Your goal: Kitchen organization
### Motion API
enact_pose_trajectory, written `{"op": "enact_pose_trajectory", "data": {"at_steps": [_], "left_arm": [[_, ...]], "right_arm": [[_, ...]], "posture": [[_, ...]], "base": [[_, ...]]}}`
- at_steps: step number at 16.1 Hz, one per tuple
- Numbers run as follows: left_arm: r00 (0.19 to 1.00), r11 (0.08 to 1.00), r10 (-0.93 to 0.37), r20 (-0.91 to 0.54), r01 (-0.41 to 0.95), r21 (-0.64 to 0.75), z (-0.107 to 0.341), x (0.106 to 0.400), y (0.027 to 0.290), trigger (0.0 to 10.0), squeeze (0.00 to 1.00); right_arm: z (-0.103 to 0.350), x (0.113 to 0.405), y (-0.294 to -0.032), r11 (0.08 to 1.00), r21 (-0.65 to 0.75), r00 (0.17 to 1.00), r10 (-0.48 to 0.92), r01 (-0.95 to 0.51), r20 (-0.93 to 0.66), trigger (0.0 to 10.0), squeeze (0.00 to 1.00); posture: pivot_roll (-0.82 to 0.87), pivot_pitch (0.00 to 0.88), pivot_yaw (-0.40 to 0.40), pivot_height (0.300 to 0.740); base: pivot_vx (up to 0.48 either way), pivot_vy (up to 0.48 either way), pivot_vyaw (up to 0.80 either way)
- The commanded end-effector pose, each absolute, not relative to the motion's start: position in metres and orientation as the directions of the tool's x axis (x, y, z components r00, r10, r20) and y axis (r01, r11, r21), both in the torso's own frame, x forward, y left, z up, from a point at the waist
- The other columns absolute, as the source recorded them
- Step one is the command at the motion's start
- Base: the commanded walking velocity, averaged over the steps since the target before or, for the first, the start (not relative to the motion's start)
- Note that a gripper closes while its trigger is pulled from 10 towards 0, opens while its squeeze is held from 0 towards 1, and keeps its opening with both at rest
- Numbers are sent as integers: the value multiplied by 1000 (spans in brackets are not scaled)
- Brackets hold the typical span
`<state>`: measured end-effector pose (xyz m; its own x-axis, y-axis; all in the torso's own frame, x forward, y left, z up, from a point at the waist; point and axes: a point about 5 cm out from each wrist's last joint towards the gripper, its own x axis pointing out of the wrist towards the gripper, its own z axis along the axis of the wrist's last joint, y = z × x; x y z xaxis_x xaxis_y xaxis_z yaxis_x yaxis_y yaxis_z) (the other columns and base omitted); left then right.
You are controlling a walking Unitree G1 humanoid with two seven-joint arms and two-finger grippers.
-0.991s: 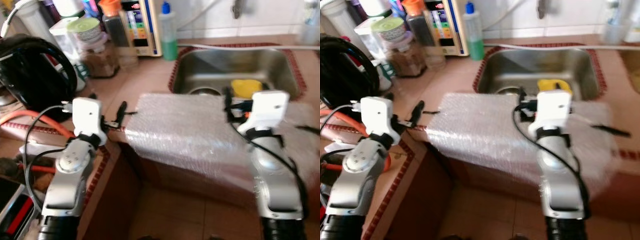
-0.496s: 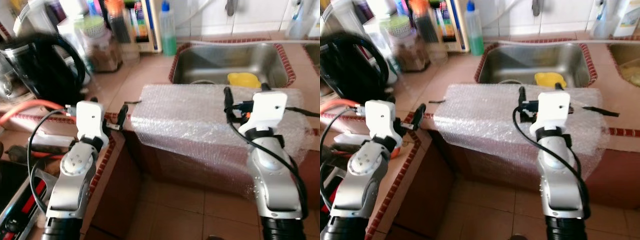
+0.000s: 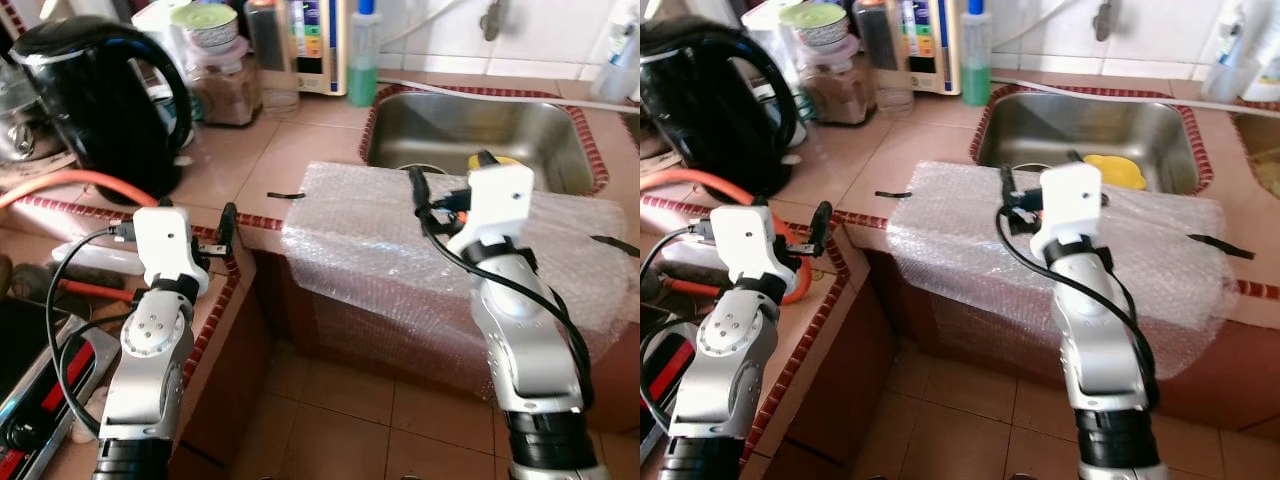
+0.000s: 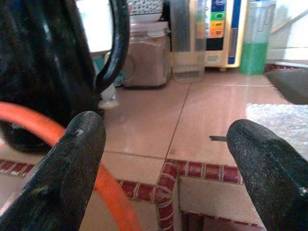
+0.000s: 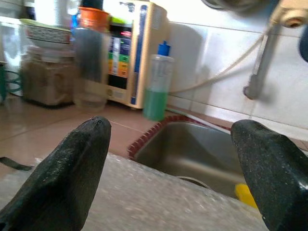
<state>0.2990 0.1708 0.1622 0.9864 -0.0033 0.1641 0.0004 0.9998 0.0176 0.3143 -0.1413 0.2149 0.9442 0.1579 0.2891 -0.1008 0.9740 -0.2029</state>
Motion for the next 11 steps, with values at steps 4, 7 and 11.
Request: {"op": "enact_pose_trajectory", "data": {"at_steps": [4, 7, 11], "left_arm": [[983, 999, 24, 184, -30, 29, 163, 295, 171, 10000, 0], [983, 998, 25, 183, -35, 53, 164, 296, 174, 10000, 0], [983, 998, 5, 181, -16, 59, 165, 298, 172, 10000, 0]], "right_arm": [[214, 315, -130, 967, -200, 934, 210, -155, 290, 10000, 137], [213, 315, -129, 969, -190, 934, 212, -161, 289, 10000, 133], [210, 313, -130, 970, -185, 936, 204, -155, 286, 10000, 141]], "posture": [[-152, 106, 48, 740], [-157, 111, 61, 740], [-166, 113, 76, 740]], "base": [[0, 0, 0], [0, 0, 0], [0, 0, 0]]}}
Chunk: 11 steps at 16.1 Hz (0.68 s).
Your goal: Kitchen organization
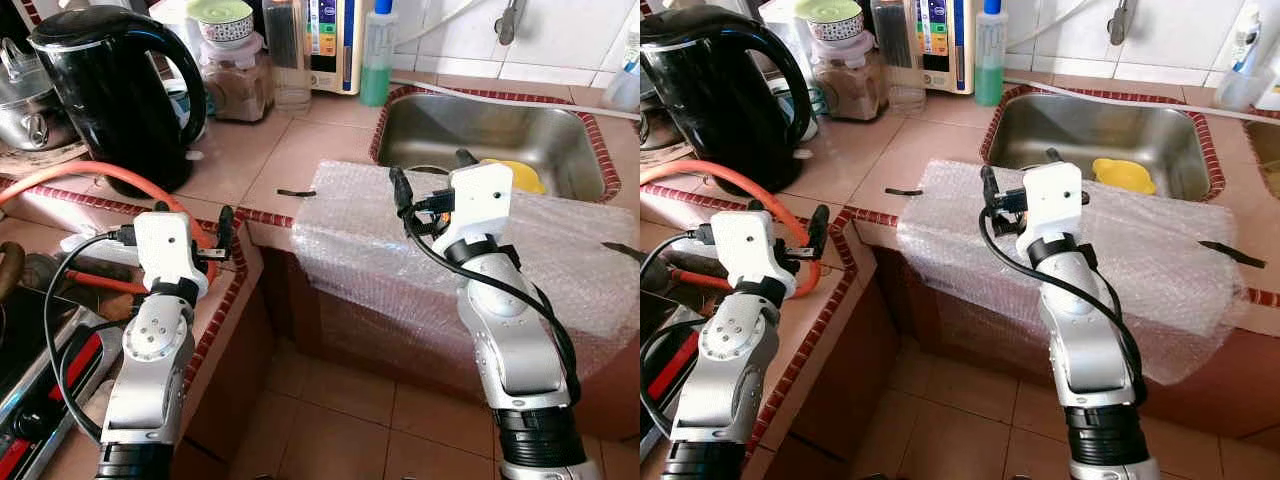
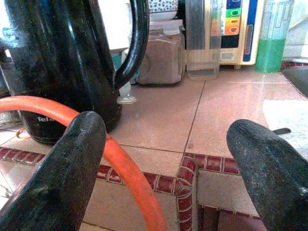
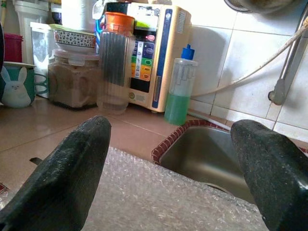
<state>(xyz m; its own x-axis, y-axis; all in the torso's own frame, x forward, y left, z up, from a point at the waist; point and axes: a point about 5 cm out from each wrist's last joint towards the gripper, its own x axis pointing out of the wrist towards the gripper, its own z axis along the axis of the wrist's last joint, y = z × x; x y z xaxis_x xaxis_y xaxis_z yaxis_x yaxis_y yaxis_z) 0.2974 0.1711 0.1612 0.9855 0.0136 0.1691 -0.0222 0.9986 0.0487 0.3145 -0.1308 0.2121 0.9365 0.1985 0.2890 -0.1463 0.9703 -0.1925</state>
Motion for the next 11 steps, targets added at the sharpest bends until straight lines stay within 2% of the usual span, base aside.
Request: {"op": "enact_pose_trajectory", "data": {"at_steps": [1, 3, 11], "left_arm": [[984, 998, -5, 177, -7, 65, 165, 298, 171, 10000, 0], [984, 998, -13, 177, 1, 66, 165, 299, 170, 10000, 0], [984, 997, -65, 167, 55, 59, 166, 300, 166, 10000, 0]], "right_arm": [[209, 313, -130, 971, -181, 937, 201, -153, 286, 10000, 133], [209, 312, -130, 972, -180, 938, 197, -149, 287, 10000, 133], [209, 313, -133, 980, -156, 942, 169, -127, 290, 10000, 133]], "posture": [[-169, 112, 77, 740], [-173, 111, 84, 740], [-177, 110, 94, 740]], "base": [[0, 0, 0], [0, 0, 0], [-288, 0, 0]]}}
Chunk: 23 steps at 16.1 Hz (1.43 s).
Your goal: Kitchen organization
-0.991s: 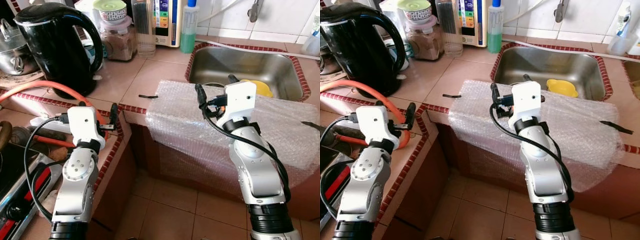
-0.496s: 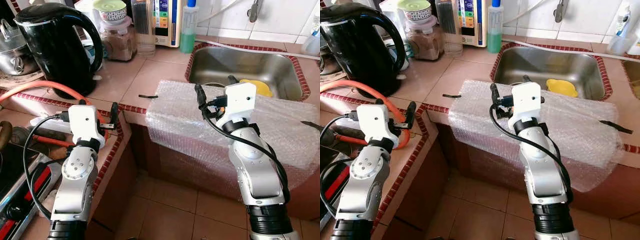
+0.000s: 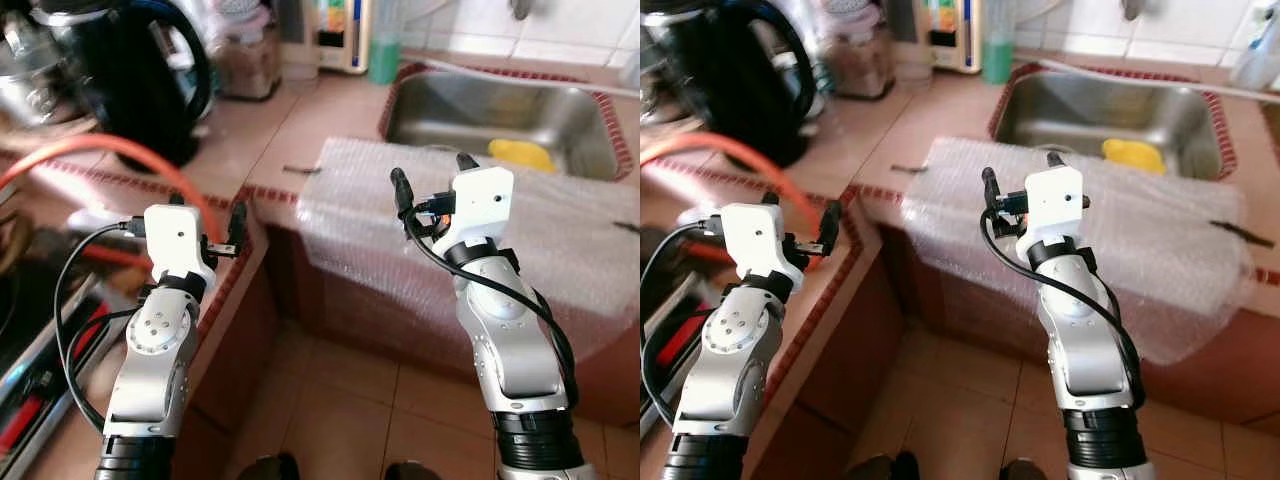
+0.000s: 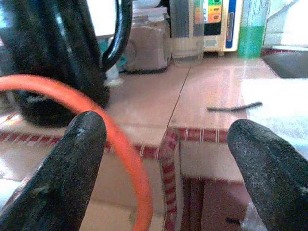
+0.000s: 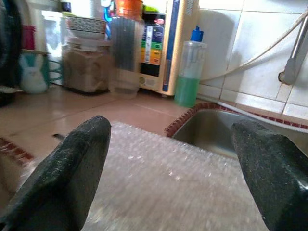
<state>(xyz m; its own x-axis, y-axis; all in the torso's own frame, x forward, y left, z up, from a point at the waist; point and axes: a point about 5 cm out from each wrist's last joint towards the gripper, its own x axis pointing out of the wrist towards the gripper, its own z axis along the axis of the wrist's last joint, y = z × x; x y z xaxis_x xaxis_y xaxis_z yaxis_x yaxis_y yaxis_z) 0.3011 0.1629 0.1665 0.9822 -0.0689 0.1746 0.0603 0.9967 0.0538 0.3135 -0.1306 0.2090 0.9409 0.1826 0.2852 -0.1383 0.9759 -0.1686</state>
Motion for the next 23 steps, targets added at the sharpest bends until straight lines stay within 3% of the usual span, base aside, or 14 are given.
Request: {"op": "enact_pose_trajectory", "data": {"at_steps": [1, 13, 17, 23], "left_arm": [[984, 997, -67, 164, 58, 59, 165, 300, 166, 10000, 0], [981, 992, -113, 160, 104, 66, 166, 302, 162, 10000, 0], [981, 992, -116, 156, 106, 72, 166, 302, 161, 10000, 0], [979, 994, -92, 182, 79, 77, 170, 302, 166, 10000, 0]], "right_arm": [[209, 313, -134, 980, -153, 943, 166, -126, 288, 10000, 137], [209, 313, -135, 984, -141, 944, 146, -109, 295, 10000, 133], [208, 312, -133, 983, -146, 943, 154, -115, 295, 10000, 145], [205, 312, -130, 980, -152, 940, 173, -133, 294, 10000, 82]], "posture": [[-178, 112, 96, 740], [-181, 110, 113, 740], [-178, 110, 113, 740], [-178, 107, 117, 740]], "base": [[-311, 0, 0], [-278, 0, 0], [0, 0, 675], [0, 0, 800]]}}
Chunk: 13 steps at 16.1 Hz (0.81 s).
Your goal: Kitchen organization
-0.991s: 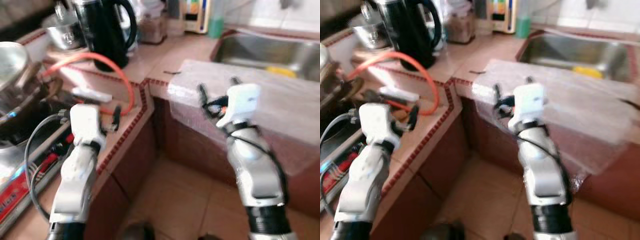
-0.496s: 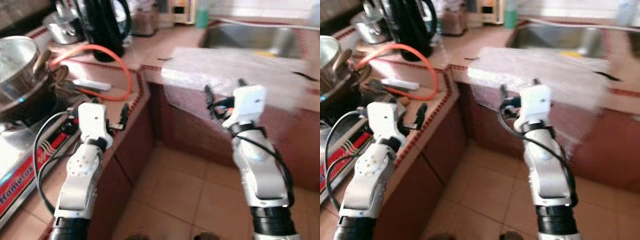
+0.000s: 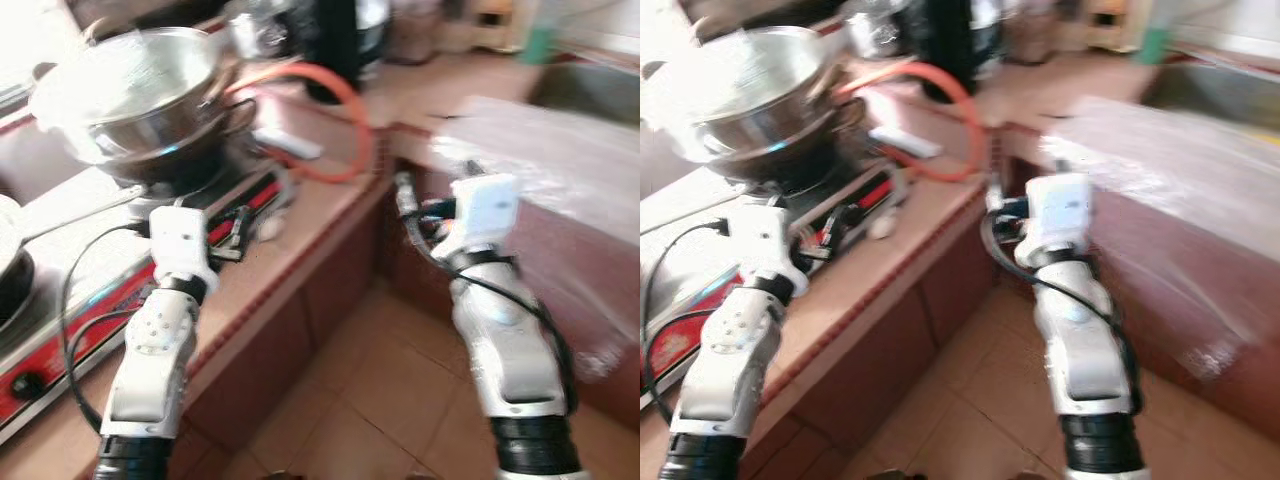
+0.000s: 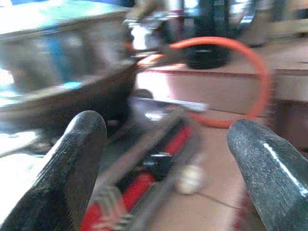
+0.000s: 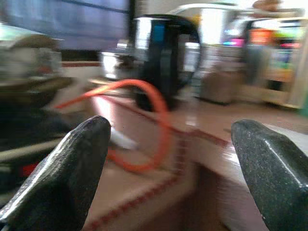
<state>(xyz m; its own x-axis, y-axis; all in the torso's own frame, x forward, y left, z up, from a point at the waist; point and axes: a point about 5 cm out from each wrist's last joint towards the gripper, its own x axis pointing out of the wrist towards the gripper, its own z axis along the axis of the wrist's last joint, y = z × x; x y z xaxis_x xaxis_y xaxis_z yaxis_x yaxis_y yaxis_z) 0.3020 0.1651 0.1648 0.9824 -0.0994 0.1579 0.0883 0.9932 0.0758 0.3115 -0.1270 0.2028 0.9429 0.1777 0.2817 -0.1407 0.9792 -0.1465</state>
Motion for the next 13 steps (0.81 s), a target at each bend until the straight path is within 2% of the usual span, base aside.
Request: {"op": "enact_pose_trajectory", "data": {"at_steps": [1, 7, 10, 13], "left_arm": [[979, 994, -88, 184, 75, 79, 170, 302, 166, 10000, 0], [984, 997, -15, 179, 0, 81, 167, 298, 171, 10000, 0], [987, 988, 23, 159, -47, 148, 161, 297, 169, 10000, 0], [987, 992, 21, 156, -40, 123, 156, 295, 167, 10000, 0]], "right_arm": [[205, 311, -130, 979, -152, 940, 174, -134, 294, 10000, 75], [200, 308, -129, 976, -160, 939, 191, -150, 285, 10000, 63], [199, 308, -128, 973, -160, 937, 209, -169, 280, 10000, 63], [194, 306, -125, 967, -161, 935, 234, -196, 267, 10000, 55]], "posture": [[-179, 109, 120, 740], [-178, 111, 123, 740], [-175, 110, 122, 740], [-177, 108, 124, 740]], "base": [[0, 0, 800], [0, 0, 800], [0, 0, 796], [0, 0, 794]]}}
